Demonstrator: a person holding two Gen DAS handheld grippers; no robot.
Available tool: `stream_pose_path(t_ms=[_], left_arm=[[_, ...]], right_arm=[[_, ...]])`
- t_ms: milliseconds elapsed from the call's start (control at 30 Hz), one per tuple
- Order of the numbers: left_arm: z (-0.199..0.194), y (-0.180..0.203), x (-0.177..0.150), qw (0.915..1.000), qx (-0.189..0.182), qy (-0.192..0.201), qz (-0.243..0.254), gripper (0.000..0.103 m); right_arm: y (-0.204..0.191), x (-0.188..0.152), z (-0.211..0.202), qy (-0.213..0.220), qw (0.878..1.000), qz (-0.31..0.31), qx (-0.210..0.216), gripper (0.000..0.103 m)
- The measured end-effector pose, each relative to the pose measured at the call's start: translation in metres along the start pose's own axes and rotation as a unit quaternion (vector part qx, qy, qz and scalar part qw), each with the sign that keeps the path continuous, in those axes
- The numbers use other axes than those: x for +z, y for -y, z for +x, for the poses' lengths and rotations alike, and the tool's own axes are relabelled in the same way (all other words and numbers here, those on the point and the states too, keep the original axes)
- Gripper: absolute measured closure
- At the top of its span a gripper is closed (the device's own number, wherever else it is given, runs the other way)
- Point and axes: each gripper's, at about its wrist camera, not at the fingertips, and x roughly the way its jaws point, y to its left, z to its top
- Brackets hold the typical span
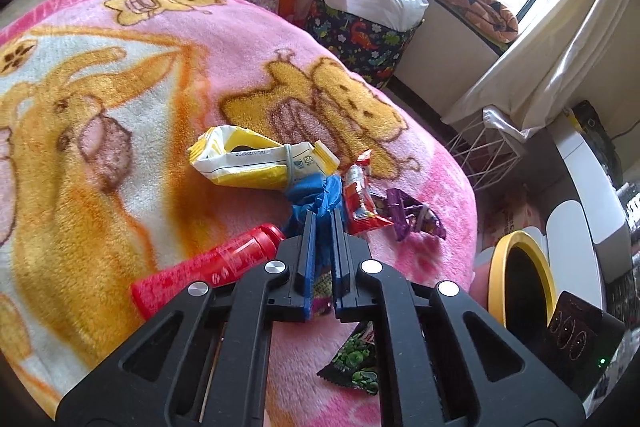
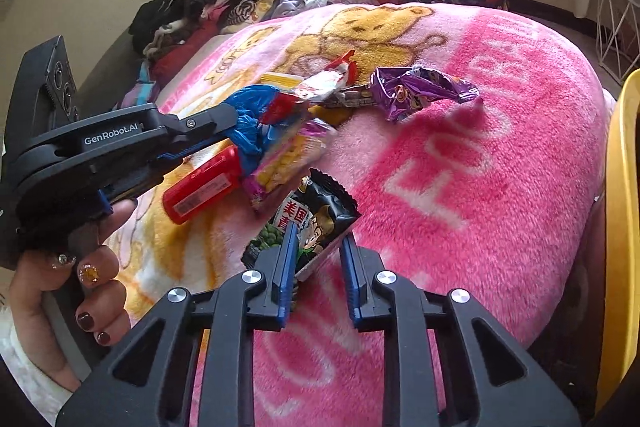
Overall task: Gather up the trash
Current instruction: 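Grasp the green snack packet with the right tool while the left tool grasps the blue wrapper, then lift the green packet and blue wrapper off the blanket with both tools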
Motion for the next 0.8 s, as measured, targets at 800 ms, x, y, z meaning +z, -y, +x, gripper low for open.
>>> stream_pose_path(t_ms=[800], left_arm=[[-0.065, 0.040, -0.009, 0.9978, -0.023, 0.050, 0.039, 0.100]], right_arm=[[-0.003, -0.003, -0.075, 0.080, 0.997, -0.009, -0.004, 0.094]])
